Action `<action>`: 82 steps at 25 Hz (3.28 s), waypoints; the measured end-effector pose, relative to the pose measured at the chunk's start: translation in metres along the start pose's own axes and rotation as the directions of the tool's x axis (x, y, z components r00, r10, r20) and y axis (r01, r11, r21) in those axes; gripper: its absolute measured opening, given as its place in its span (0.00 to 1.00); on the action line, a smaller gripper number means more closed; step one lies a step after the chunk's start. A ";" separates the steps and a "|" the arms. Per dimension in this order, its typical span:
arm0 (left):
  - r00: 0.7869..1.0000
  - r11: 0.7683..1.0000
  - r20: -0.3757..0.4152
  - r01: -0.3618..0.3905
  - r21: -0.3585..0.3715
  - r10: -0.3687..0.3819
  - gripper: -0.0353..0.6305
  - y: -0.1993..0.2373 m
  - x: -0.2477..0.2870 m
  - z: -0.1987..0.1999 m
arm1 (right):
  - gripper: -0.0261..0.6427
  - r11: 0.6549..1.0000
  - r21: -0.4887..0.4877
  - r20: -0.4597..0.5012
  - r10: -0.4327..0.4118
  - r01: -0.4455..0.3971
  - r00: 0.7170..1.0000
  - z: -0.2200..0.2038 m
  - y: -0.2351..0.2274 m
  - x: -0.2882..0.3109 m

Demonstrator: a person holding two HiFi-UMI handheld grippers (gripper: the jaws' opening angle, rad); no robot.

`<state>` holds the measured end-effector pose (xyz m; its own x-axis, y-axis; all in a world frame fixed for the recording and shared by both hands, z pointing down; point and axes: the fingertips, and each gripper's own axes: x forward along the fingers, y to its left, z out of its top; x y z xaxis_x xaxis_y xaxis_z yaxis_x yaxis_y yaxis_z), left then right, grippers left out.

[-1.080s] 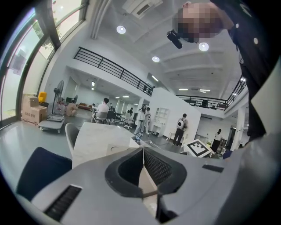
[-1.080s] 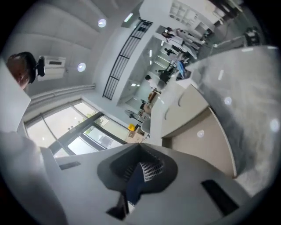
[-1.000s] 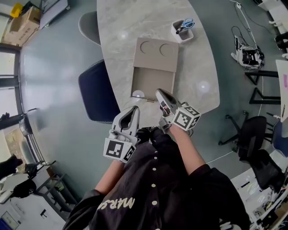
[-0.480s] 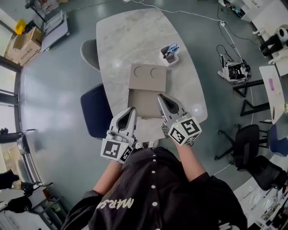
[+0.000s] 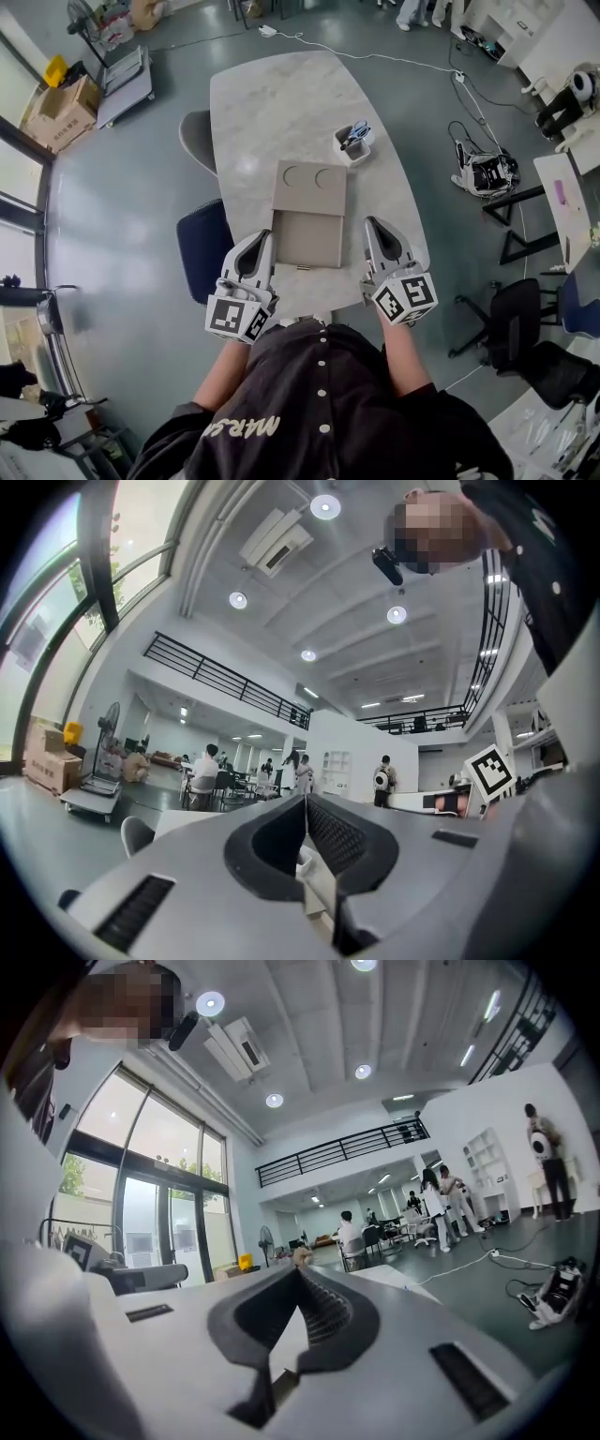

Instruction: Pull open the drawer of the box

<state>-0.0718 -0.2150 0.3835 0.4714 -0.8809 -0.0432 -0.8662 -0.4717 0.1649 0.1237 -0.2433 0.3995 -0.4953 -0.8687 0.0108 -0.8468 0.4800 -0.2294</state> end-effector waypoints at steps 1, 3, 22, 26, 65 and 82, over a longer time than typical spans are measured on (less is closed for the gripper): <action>1.000 1.000 0.001 -0.006 0.005 0.006 0.08 0.002 -0.002 0.001 | 0.03 1.000 -0.003 -0.001 -0.011 0.011 1.000 -0.001 -0.003 -0.003; 1.000 1.000 0.001 -0.018 0.012 0.018 0.08 0.006 -0.005 0.001 | 0.03 0.999 -0.005 -0.003 -0.034 0.034 0.999 -0.005 -0.009 -0.008; 0.997 0.997 -0.022 -0.067 0.028 0.067 0.08 0.019 -0.023 -0.010 | 0.03 0.998 -0.027 -0.027 -0.064 0.063 0.998 -0.010 -0.005 -0.011; 0.997 0.997 -0.019 -0.068 0.026 0.068 0.08 0.018 -0.021 -0.008 | 0.03 0.998 -0.032 -0.030 -0.053 0.052 0.998 -0.007 -0.002 -0.009; 0.998 0.998 -0.029 -0.061 0.023 0.062 0.08 0.012 -0.025 -0.016 | 0.03 0.998 -0.041 -0.044 -0.049 0.047 0.998 -0.016 0.004 -0.011; 0.998 0.999 -0.033 -0.052 0.014 0.052 0.08 0.012 -0.023 -0.016 | 0.03 0.998 -0.046 -0.044 -0.046 0.044 0.998 -0.012 0.006 -0.009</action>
<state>-0.0899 -0.1999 0.4021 0.4309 -0.9024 -0.0016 -0.8917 -0.4261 0.1526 0.1210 -0.2313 0.4093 -0.4638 -0.8836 0.0645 -0.8758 0.4463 -0.1836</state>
